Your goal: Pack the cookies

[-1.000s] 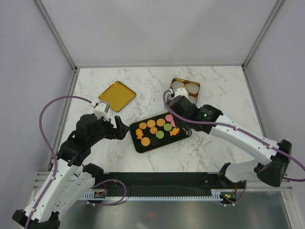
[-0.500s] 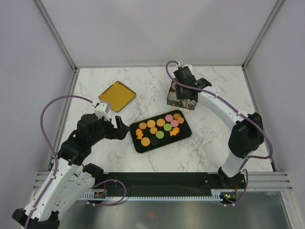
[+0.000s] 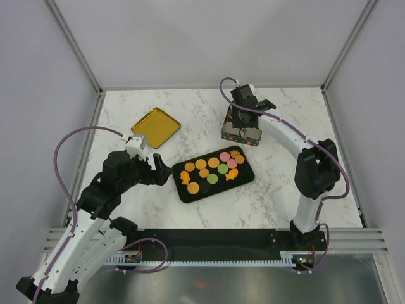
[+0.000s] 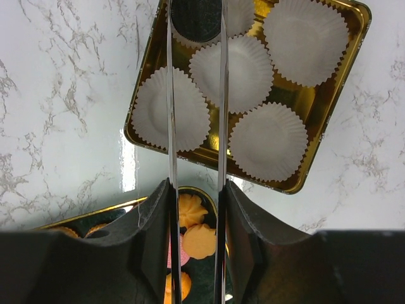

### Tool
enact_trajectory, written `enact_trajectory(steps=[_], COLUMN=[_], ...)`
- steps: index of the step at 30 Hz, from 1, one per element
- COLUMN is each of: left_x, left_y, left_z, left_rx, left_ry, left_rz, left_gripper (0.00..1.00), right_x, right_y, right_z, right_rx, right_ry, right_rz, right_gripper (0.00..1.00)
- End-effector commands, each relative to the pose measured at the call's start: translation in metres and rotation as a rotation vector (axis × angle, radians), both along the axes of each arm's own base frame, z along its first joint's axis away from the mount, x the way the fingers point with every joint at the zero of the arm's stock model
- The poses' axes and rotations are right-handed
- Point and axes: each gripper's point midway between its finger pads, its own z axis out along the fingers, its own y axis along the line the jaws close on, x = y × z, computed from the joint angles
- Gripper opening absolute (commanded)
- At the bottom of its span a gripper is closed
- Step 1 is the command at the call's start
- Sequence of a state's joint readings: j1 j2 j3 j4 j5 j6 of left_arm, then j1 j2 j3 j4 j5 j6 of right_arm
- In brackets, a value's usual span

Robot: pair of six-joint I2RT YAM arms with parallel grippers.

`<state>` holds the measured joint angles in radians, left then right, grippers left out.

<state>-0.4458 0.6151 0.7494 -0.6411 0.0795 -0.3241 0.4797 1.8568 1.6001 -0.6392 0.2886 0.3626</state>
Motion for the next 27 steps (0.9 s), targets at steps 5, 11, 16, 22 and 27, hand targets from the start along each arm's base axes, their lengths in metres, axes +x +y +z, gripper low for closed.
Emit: enact_trajectory(steps=[5, 11, 16, 22, 27], left_x=[0.004, 0.004, 0.004, 0.004, 0.004], left_y=[-0.001, -0.001, -0.001, -0.001, 0.0], left_z=[0.005, 0.005, 0.006, 0.005, 0.005], left_rx=[-0.022, -0.021, -0.021, -0.02, -0.021], left_ry=[-0.014, -0.014, -0.016, -0.015, -0.016], left_rz=[0.02, 0.021, 0.022, 0.024, 0.027], left_gripper=[1.0, 1.0, 1.0, 1.0, 1.0], right_x=[0.019, 0.024, 0.023, 0.026, 0.016], right_y=[0.004, -0.001, -0.001, 0.0, -0.001], right_z=[0.016, 0.011, 0.007, 0.016, 0.035], right_rx=[0.032, 0.019, 0.021, 0.024, 0.052], right_ry=[-0.082, -0.078, -0.07, -0.094, -0.113], right_rz=[-0.008, -0.03, -0.026, -0.022, -0.006], right_gripper=[0.44, 0.46, 0.53, 0.6, 0.59])
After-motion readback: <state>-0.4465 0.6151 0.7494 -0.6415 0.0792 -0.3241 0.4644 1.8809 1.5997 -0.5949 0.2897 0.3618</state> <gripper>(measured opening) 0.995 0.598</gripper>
